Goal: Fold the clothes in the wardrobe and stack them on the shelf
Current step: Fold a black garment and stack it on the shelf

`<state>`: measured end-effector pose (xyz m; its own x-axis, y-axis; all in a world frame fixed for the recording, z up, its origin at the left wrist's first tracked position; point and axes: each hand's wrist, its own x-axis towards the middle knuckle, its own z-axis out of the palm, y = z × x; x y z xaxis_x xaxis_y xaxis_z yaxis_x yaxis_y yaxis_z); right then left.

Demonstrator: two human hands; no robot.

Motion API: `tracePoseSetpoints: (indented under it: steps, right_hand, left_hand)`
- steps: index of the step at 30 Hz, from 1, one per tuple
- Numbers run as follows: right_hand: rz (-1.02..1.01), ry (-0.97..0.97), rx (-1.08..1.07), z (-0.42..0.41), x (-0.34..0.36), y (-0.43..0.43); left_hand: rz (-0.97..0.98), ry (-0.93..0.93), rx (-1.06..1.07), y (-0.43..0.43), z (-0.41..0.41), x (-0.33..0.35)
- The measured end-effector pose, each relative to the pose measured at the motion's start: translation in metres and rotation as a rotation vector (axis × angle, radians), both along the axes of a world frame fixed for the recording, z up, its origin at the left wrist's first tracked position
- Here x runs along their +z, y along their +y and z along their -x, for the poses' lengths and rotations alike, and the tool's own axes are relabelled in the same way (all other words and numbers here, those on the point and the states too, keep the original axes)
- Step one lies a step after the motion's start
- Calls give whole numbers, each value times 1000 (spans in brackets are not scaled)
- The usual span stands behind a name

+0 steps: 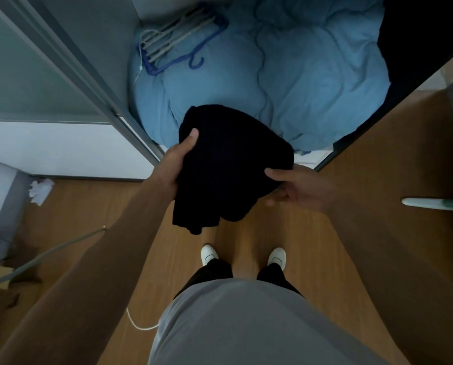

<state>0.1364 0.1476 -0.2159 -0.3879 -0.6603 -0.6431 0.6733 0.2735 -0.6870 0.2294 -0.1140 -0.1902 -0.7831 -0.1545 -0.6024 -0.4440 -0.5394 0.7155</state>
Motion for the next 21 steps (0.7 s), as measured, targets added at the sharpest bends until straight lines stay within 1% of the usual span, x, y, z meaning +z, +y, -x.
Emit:
tracePoseSetpoints:
  steps: [2,4,5,9,11,14,16,18,21]
  right_hand:
    - [138,-149,-33,-2,-5,1]
    - [245,-249,-169,-4,-6,-3]
    - [263,-257,-240,-5,-3,-7]
    - [264,-154,-543,-1,16,-32]
    - [312,-118,-672,4,28,-47]
    - [408,-70,-743,11,52,-65]
    - [475,-39,-760,16,70,-77]
    - [529,-1,-758,21,87,-91]
    - [579,82,-702,30,110,-110]
  left_hand:
    - [-5,31,-74,-11,-7,1]
    - [68,54,-123,-19,-8,0]
    - [131,57,-139,-21,-8,-1]
    - [411,70,-178,-27,-3,-2]
    - [448,117,-171,-32,-1,-2]
    - [486,182,-149,-39,4,7]
    - [429,197,-128,-44,8,18]
    - [210,233,-102,-50,11,30]
    - [-145,383,-72,-64,17,46]
